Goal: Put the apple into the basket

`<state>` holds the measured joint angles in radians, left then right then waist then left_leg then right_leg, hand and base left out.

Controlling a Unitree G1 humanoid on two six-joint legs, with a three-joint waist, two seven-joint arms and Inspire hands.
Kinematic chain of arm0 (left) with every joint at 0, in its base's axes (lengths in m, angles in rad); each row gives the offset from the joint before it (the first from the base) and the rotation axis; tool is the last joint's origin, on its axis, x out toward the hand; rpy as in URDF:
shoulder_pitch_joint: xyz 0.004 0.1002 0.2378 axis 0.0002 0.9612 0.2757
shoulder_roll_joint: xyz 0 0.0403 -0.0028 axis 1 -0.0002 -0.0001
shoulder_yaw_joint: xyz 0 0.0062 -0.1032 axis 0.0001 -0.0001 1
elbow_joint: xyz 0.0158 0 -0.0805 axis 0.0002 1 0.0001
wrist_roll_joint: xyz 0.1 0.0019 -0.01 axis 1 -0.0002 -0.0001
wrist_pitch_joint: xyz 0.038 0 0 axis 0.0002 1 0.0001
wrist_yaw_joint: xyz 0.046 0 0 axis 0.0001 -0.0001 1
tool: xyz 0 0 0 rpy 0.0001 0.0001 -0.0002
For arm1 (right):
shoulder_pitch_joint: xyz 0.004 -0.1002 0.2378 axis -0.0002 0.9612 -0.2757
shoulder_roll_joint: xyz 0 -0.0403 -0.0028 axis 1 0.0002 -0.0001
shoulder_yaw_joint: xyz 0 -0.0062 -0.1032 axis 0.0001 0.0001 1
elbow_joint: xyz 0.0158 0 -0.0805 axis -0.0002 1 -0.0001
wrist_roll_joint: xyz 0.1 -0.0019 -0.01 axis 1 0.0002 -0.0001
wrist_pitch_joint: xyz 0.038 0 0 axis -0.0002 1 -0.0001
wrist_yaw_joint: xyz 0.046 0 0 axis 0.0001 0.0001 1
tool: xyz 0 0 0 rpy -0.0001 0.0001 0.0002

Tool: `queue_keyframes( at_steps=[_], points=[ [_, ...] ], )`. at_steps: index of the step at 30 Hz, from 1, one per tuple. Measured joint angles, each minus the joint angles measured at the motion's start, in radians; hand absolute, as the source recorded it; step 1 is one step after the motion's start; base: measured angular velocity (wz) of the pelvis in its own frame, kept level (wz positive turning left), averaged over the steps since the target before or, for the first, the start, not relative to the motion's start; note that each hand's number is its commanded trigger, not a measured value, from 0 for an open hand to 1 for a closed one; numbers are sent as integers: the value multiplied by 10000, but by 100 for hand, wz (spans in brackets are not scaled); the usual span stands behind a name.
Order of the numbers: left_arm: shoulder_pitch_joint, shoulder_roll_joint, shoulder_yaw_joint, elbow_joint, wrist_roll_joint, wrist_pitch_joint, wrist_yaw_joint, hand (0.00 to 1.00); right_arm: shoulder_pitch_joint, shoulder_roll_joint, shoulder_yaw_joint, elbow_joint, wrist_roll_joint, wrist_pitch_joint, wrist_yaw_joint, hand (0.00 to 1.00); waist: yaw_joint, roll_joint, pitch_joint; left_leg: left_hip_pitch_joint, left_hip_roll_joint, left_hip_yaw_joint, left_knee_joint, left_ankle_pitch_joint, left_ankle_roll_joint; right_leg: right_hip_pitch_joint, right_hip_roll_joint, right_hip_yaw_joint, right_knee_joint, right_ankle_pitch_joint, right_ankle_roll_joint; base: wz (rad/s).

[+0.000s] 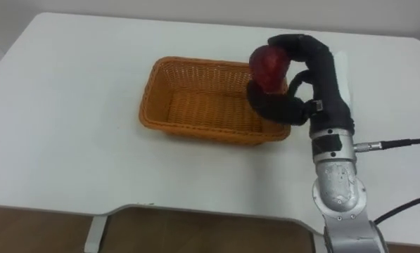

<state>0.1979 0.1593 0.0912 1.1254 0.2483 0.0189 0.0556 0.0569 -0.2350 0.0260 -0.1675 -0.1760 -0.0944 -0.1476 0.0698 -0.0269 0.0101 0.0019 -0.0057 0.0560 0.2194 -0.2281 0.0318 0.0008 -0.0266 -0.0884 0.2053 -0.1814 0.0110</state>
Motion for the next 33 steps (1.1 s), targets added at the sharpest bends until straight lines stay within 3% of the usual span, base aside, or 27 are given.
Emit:
queue_keyframes(
  at_steps=[9, 12, 15, 21, 27, 30, 33],
  points=[
    [-289, 5, -361, 561, -3, -30, 83, 0, -43, -23, 717, -378, -752, 2, 137, 0, 203, -157, -152, -81, 0, -69, 13, 4, 1, -63, -7, -61, -37, 0, 0, 1],
    [-316, 0, -556, 711, -6, -30, 118, 0, -45, -23, 809, -386, -881, 3, 258, 0, 221, -176, -131, -50, -6, -55, 12, 4, 2, -27, -18, -66, -41, 0, 0, 0],
    [-310, -2, -615, 790, -9, -29, 158, 0, -43, -23, 830, -384, -893, 4, 368, 0, 222, -181, -11, -57, -7, -55, 30, 4, 2, -23, -20, -67, -42, 0, 0, 0],
    [-311, -9, -602, 820, -13, 29, 191, 0, -43, -27, 736, -384, -616, 4, 416, 0, 125, -119, 26, -72, -6, -96, 38, 3, 0, 13, -26, -159, -25, 6, -3, 2],
    [-299, -24, -560, 777, -40, 26, 187, 0, -36, -35, 402, -317, -239, 0, -55, 0, 38, -145, -23, -28, -10, -93, 34, 5, 0, 51, -27, -177, -33, 7, -2, 0],
    [-155, -17, -508, 712, -28, 22, 285, 0, -36, -39, -143, -194, -181, -6, -513, 0, -114, -170, -44, 102, -20, -127, 24, 6, 1, 190, -37, -179, -47, 6, -2, 1],
    [-24, -16, -55, 689, -5, 8, 315, 0, -37, -55, -1310, -132, 467, -40, -1393, 0, -145, -279, -117, 103, -14, -111, 24, 6, 1, 190, -38, -218, -55, 6, -1, 0]
  ],
)
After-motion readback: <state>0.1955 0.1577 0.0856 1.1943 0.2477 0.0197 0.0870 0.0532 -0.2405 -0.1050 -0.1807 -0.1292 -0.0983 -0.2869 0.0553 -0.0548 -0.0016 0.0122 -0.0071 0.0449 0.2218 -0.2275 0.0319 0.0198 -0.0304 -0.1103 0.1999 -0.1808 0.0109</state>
